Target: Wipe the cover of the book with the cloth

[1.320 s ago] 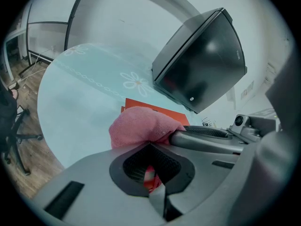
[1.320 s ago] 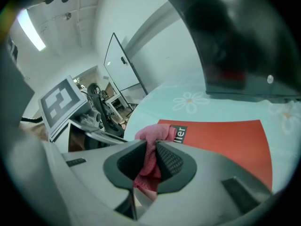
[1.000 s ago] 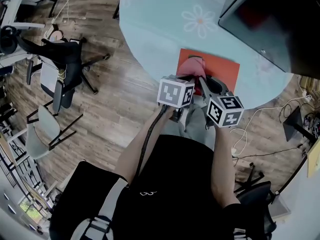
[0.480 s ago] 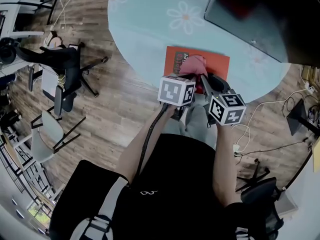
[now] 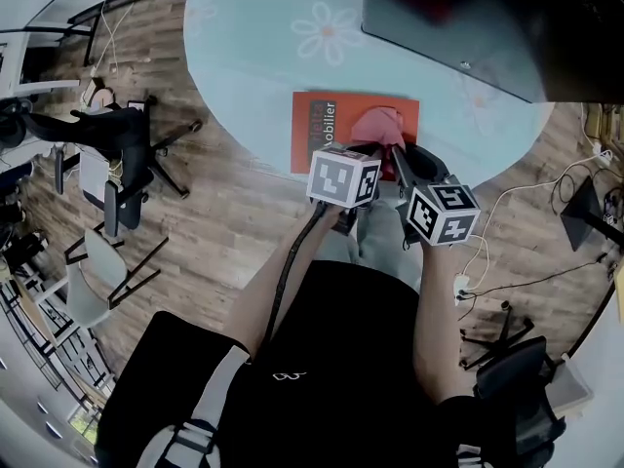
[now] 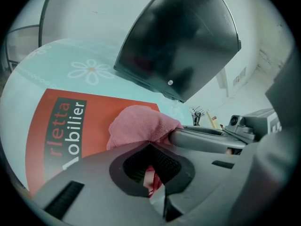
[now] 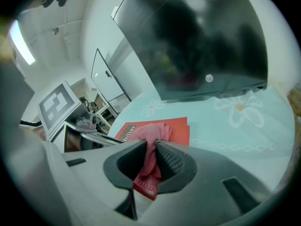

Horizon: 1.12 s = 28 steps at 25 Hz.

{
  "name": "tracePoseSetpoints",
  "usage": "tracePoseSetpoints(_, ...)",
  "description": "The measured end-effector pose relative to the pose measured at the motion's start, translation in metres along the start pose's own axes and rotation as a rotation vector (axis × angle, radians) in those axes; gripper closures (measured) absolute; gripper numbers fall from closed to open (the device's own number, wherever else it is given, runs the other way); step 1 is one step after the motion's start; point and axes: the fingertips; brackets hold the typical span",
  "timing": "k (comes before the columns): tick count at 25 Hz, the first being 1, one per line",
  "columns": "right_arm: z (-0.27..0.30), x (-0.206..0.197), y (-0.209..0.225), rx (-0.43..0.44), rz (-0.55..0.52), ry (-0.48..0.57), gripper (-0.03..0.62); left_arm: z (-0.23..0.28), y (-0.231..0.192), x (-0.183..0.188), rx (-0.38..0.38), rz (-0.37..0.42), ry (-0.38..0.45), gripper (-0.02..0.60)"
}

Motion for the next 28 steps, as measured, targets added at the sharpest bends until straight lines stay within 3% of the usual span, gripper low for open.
tracePoseSetpoints(14,-0.031,0.001,0.045,0.020,-0.005,0.007,0.531,0.030,0.045,0.007,0.043,0.015,0.018,0.568)
tracePoseSetpoints(20,-0.036,0.013,0.020,0.062,-0.079,0.026,0.531,0.017,0.044,-0.001,0.064,0.036,0.029,0.568)
tracePoseSetpoints(28,-0.045,0.032,-0.017,0.108,-0.052,0.134,0.531,-0.018,0.023,0.013,0.037,-0.002,0.170,0.568)
Point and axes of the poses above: the fingertips, and each gripper's own axes: z forward along the fingers, y to its right, x out of its top, and after that the axes turned 4 degrees about -y, right-handed
